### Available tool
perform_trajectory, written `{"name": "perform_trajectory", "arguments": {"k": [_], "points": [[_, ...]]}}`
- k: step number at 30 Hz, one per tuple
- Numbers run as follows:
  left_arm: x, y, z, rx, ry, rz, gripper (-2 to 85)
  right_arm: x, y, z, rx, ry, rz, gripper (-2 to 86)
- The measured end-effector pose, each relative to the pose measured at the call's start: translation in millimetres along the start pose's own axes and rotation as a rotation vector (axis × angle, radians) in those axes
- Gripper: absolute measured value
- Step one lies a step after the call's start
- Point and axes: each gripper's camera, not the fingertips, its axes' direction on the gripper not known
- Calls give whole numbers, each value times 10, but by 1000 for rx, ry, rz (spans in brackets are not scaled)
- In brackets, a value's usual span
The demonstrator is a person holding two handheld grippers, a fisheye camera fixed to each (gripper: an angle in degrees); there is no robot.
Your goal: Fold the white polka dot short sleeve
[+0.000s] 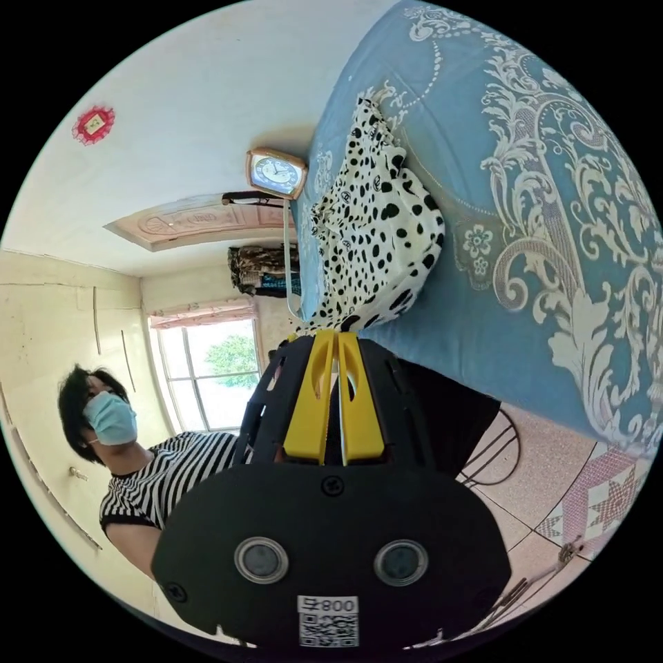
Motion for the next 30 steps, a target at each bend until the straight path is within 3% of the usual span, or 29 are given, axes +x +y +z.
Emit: {"name": "perform_trajectory", "arguments": {"k": [4,7,11,15,23,28,30], "points": [[1087,-1086,226,57,62,212,12,-833,-779,-313,89,17,-190,3],[2298,-1658,166,139,68,449,12,-2078,-1199,-700,173,107,-437,3],[3618,-1849,-72,247,63,696,12,-3539,-1126,-1137,277,231,-708,2],[4066,-1737,-188,265,54,774,12,-4002,-776,-1330,331,233,-814,2],[3344,-1003,20,96,102,616,12,-3056,-71,-1040,212,194,-714,3],[2238,-422,425,-95,-8,317,12,-1628,307,-649,99,150,-399,3],[1755,-200,636,-158,-16,138,12,-775,435,-443,43,151,-168,3]]}}
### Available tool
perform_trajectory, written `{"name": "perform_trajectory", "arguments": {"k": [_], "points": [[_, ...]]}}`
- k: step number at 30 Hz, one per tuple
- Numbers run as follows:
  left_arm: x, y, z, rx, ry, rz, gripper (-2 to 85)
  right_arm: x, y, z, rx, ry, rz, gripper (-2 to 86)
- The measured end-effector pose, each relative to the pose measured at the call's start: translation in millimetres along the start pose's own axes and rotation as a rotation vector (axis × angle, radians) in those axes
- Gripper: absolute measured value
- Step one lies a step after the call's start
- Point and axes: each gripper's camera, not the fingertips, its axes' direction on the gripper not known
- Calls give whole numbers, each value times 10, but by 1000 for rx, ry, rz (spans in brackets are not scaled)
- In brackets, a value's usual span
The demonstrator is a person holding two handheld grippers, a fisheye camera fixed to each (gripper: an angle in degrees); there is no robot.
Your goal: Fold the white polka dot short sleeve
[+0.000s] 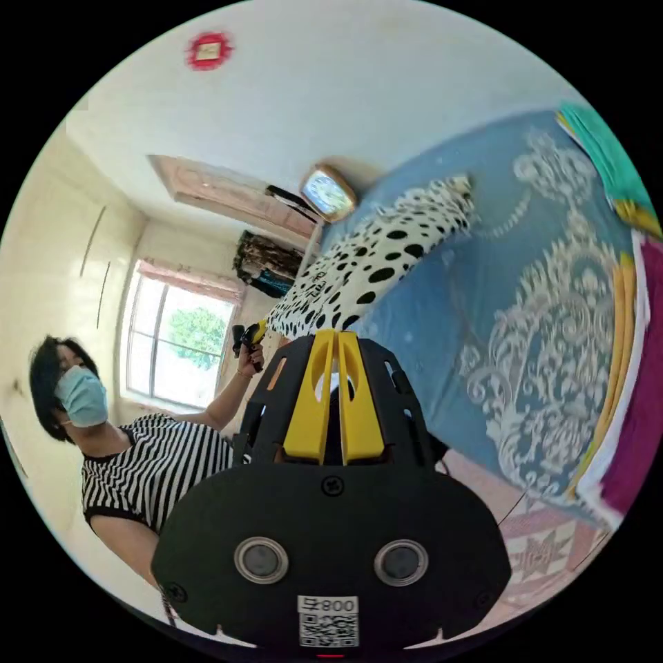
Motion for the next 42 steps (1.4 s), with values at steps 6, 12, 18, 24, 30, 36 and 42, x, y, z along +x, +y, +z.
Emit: {"name": "perform_trajectory", "arguments": {"k": [6,12,18,24,30,36,42], "points": [[-579,396,452,-86,-14,-262,11,821,354,336,-68,-5,278,3],[-530,-180,526,-41,-36,-251,11,699,-208,176,-44,5,228,2],[487,-1755,427,149,3,2,12,-480,-1699,-607,142,24,-60,2],[2146,-2605,-99,341,-39,420,12,-2370,-2351,-1505,294,163,-449,2],[2531,-2312,-479,403,40,616,12,-2869,-1831,-1812,350,128,-654,2],[1677,-1535,-386,233,-32,583,13,-1930,-1041,-1320,186,97,-562,3],[-216,-709,258,-33,-95,131,13,67,-370,-513,32,-36,-83,3]]}}
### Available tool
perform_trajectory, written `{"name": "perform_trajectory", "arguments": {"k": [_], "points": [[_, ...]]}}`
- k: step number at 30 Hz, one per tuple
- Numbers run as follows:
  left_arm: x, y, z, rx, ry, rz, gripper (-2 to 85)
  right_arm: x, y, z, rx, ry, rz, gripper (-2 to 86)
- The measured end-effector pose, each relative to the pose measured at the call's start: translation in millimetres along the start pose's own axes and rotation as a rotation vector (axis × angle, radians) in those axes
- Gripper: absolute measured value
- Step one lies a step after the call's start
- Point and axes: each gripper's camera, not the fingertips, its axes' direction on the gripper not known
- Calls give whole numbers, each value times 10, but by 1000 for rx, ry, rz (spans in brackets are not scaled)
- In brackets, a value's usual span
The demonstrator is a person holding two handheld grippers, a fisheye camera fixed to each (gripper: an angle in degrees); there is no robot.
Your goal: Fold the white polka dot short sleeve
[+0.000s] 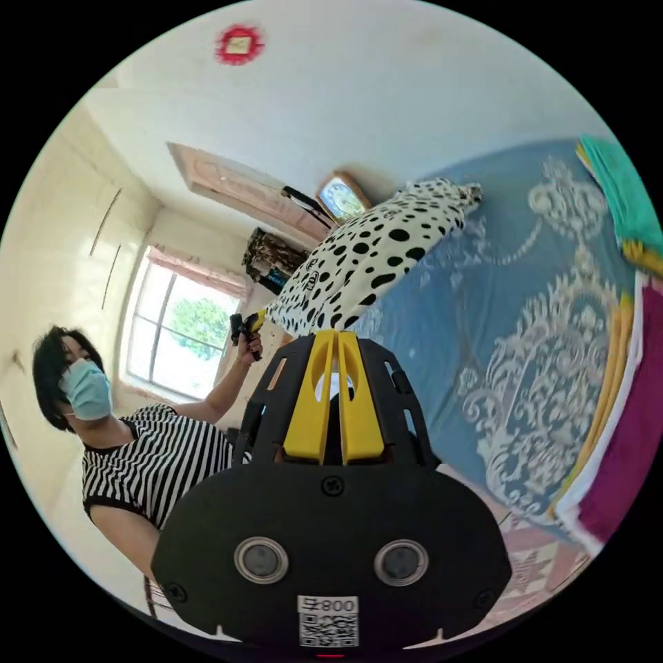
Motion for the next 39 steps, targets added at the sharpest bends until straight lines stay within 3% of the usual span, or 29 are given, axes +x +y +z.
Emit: {"name": "perform_trajectory", "arguments": {"k": [2,7,18,27,34,39], "points": [[-617,364,374,-115,-41,-192,13,524,201,186,-33,-22,154,3],[-1203,660,683,-161,-49,-349,12,1110,431,427,-119,34,340,3],[-1845,564,765,-176,-68,-354,13,1420,371,305,-132,78,369,3],[-2468,400,901,-159,-90,-439,23,1804,377,328,-44,0,450,6],[-2900,258,676,-55,-118,-509,27,1853,476,175,50,-34,450,10],[-3011,-284,578,94,-49,-410,32,1556,212,-17,165,6,320,21]]}}
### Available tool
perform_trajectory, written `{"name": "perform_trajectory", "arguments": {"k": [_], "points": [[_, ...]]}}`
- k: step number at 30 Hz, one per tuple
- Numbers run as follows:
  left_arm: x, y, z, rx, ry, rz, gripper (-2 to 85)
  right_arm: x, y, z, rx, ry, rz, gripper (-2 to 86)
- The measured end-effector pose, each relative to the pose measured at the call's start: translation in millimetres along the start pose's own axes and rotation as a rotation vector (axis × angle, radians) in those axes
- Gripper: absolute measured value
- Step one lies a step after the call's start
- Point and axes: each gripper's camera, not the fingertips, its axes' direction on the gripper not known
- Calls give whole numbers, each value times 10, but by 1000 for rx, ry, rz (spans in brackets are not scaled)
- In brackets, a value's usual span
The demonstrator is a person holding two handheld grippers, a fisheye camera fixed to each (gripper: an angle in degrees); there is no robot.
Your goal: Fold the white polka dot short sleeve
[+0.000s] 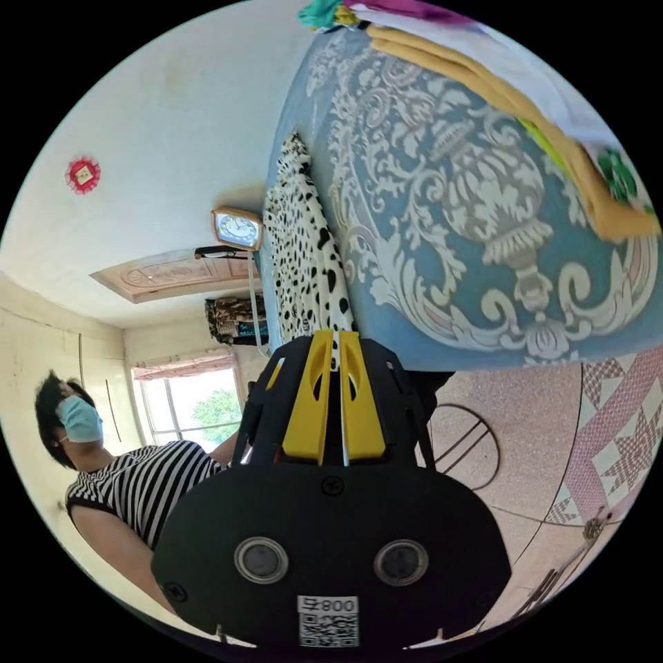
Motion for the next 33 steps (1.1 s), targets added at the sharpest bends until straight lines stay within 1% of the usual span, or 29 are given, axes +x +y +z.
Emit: {"name": "perform_trajectory", "arguments": {"k": [4,8,15,19,24,28,30,33], "points": [[324,-841,358,-20,25,158,49,-444,-548,122,4,41,-151,36],[652,-1769,908,-42,9,278,65,-944,-1487,406,-13,115,-321,57],[877,-3025,1658,-21,-46,321,75,-1511,-2977,1055,-42,385,-476,69],[934,-3608,1997,-5,-76,344,82,-1628,-3504,1342,-25,435,-502,74],[930,-4092,2391,-32,-128,360,86,-1527,-4060,1739,-45,506,-454,84],[929,-4375,2703,-68,-133,367,81,-1429,-4208,1914,-57,497,-425,82],[934,-4456,2771,-63,-118,378,70,-1401,-4204,1911,-20,479,-427,61],[921,-4551,2790,-65,-79,368,38,-1372,-4178,1872,-40,428,-416,31]]}}
